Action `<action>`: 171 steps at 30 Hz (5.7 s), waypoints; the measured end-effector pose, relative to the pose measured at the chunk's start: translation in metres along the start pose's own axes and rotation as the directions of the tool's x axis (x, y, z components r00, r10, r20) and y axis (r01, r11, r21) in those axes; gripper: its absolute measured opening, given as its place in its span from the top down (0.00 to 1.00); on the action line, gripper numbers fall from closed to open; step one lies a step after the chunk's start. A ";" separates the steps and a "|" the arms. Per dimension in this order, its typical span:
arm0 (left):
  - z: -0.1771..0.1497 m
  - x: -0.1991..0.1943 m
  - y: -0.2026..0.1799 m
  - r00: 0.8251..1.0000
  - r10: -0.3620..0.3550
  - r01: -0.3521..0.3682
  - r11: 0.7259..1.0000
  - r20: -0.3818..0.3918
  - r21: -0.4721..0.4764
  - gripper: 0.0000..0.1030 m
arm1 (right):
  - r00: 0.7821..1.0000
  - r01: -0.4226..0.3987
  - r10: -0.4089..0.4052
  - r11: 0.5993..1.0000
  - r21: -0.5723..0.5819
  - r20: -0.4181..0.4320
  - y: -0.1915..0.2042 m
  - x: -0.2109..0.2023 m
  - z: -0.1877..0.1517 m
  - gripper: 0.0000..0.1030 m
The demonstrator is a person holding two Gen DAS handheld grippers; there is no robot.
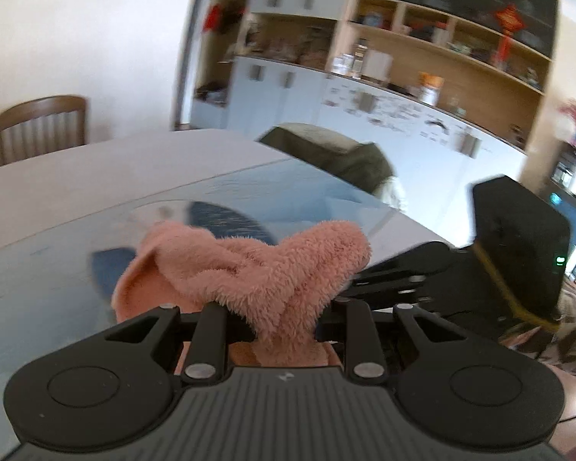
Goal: Clean container
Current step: 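Rub the towel over the cup body with the left gripper while the right gripper holds it, then wipe around the cup with the towel while the right gripper turns the cup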
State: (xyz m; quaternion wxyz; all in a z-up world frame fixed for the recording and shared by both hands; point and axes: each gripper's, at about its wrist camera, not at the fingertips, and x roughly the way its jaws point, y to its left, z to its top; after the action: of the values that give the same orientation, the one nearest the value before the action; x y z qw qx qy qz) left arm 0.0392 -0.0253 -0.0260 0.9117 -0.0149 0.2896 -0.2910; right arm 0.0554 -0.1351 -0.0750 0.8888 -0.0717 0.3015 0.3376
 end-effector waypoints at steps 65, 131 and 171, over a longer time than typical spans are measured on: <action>-0.019 -0.015 0.041 0.996 0.085 -0.081 0.979 0.013 -0.187 0.78 | 0.999 -0.004 0.003 1.000 0.020 0.041 0.023 -0.001 -0.001 0.81; -0.028 -0.010 0.068 0.995 -0.087 0.095 0.957 0.041 -0.275 0.78 | 0.988 -0.124 0.102 0.974 0.192 0.117 -0.014 -0.007 -0.026 0.98; -0.059 -0.037 0.024 0.983 0.179 -0.174 0.977 -0.031 0.127 0.22 | 0.988 -0.111 0.087 0.974 0.197 0.125 -0.021 -0.013 -0.034 0.98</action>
State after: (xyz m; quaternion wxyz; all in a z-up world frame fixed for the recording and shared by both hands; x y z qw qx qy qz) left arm -0.0045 0.0229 -0.0611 0.9268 0.0736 0.2904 -0.2266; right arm 0.0453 -0.1696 -0.0963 0.8895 0.0544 0.2855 0.3527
